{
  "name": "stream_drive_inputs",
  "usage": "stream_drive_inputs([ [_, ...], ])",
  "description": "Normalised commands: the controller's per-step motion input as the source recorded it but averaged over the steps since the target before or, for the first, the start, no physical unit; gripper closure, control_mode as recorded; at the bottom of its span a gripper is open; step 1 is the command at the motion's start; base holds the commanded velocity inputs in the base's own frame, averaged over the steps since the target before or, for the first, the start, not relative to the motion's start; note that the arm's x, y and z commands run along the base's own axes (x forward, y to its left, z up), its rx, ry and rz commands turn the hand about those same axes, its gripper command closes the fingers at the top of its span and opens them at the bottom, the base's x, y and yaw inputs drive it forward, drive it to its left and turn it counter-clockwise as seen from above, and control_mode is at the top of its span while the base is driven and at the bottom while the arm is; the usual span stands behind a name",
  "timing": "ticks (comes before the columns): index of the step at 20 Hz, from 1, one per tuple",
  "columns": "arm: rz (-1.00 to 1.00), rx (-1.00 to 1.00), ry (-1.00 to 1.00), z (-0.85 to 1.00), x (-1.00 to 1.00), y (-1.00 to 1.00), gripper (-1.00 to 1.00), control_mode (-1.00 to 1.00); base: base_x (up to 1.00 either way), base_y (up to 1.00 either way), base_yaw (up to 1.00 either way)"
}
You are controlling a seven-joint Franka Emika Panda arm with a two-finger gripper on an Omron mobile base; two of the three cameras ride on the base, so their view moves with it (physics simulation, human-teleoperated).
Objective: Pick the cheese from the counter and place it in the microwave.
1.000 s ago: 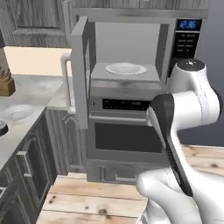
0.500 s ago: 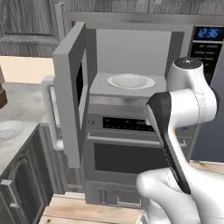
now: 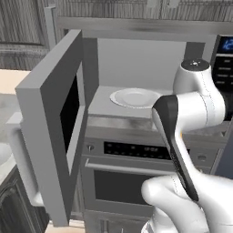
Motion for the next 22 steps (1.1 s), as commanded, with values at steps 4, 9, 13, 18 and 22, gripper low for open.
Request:
stream_drive_inputs([
  [4, 0.0, 0.0, 0.0, 0.0, 0.0, 0.0, 1.0, 1.0, 0.0, 0.01, 0.08],
  [9, 0.01, 0.0, -0.12, 0.0, 0.78, -0.01, 1.0, -1.0, 0.0, 0.0, 0.0],
  [13, 0.0, 0.03, -0.17, 0.0, 1.0, -0.15, 1.0, -1.0, 0.0, 0.0, 0.0],
  [18, 0.0, 0.03, -0.01, -0.02, 1.0, 0.0, 1.0, -1.0, 0.0, 0.0, 0.0],
  [22, 0.0, 0.04, 0.0, 0.0, 1.0, 0.0, 1.0, -1.0, 0.0, 0.0, 0.0],
])
